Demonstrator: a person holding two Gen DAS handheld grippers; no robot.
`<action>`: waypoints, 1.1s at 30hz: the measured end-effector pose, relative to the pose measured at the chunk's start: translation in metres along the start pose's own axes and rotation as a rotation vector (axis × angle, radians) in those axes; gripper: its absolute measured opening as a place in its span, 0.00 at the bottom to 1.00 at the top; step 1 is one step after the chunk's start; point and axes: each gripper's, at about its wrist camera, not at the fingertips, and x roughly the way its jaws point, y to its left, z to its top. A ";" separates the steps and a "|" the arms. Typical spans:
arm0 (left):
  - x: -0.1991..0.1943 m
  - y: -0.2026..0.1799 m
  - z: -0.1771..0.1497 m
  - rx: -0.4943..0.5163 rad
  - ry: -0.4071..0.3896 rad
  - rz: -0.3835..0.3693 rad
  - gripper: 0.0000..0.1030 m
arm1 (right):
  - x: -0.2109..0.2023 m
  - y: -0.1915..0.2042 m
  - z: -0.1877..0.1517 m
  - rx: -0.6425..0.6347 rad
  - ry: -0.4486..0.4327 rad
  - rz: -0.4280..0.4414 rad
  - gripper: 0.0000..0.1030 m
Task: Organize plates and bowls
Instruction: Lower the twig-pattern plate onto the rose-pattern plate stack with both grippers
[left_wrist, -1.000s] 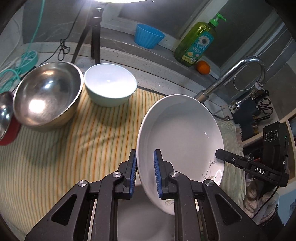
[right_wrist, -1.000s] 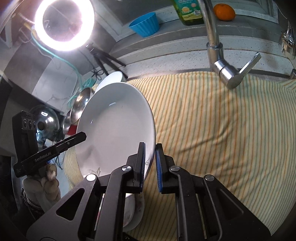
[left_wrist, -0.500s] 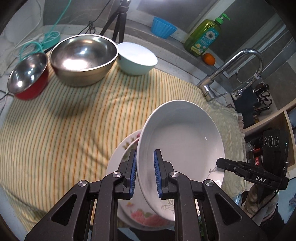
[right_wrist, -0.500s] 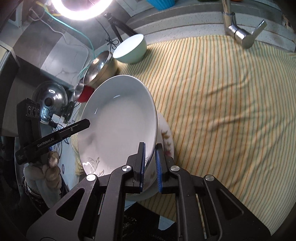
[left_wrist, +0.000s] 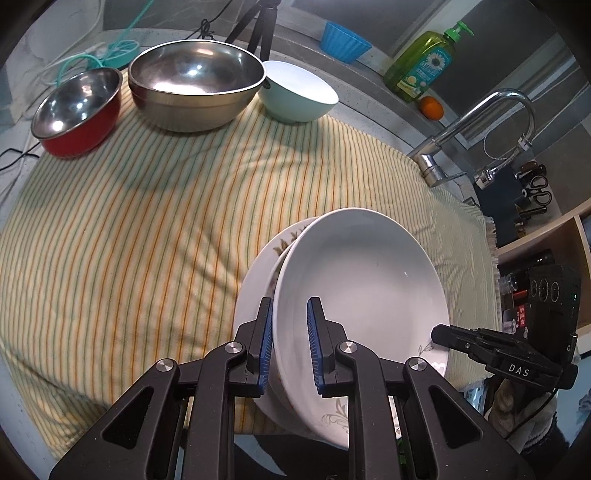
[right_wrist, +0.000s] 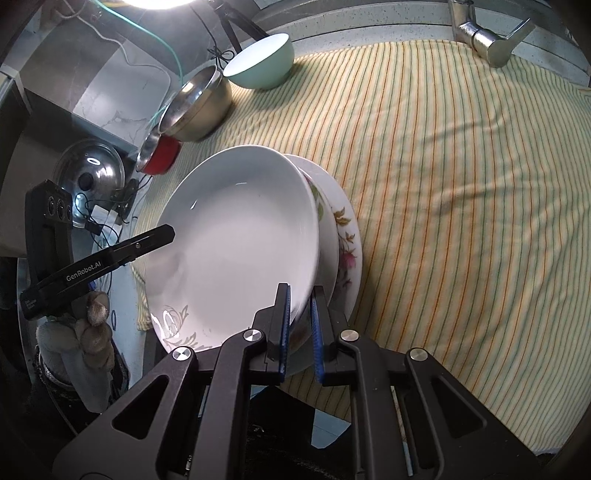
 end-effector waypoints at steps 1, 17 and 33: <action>0.001 0.000 0.000 -0.001 0.001 0.000 0.15 | 0.000 -0.001 -0.001 -0.001 0.003 -0.004 0.11; 0.006 0.004 -0.004 -0.007 0.002 0.009 0.15 | 0.004 0.009 -0.005 -0.057 0.001 -0.059 0.12; 0.008 -0.004 -0.007 0.058 -0.005 0.072 0.15 | 0.005 0.024 -0.009 -0.137 -0.025 -0.153 0.15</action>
